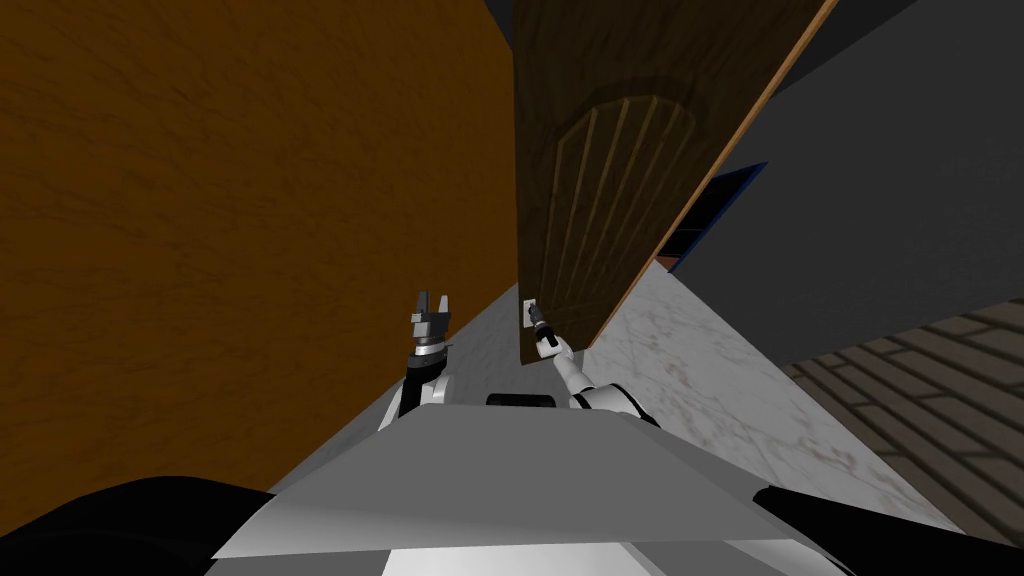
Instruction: Push the door open
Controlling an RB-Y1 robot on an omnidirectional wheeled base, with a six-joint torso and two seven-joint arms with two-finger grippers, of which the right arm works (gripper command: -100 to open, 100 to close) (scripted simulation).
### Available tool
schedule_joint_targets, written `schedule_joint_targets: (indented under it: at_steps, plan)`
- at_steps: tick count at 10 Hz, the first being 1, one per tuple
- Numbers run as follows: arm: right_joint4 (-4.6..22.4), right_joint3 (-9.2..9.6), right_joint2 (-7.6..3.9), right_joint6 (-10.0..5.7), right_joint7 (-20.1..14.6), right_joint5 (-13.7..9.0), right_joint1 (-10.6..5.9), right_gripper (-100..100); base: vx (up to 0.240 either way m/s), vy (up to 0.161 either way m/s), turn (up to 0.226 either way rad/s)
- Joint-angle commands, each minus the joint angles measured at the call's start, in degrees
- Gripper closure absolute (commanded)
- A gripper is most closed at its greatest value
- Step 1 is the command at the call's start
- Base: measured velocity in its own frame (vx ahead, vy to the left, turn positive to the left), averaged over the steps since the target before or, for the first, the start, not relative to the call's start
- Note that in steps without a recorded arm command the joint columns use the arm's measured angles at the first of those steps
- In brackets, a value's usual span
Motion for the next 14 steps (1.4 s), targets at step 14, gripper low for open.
schedule_joint_targets:
  at_steps: [14]
  plan:
    - [-0.4, -6.32, -3.06, -0.18, 2.05, -1.83, 0.5, 100, 0.115, 0.111, -0.054]
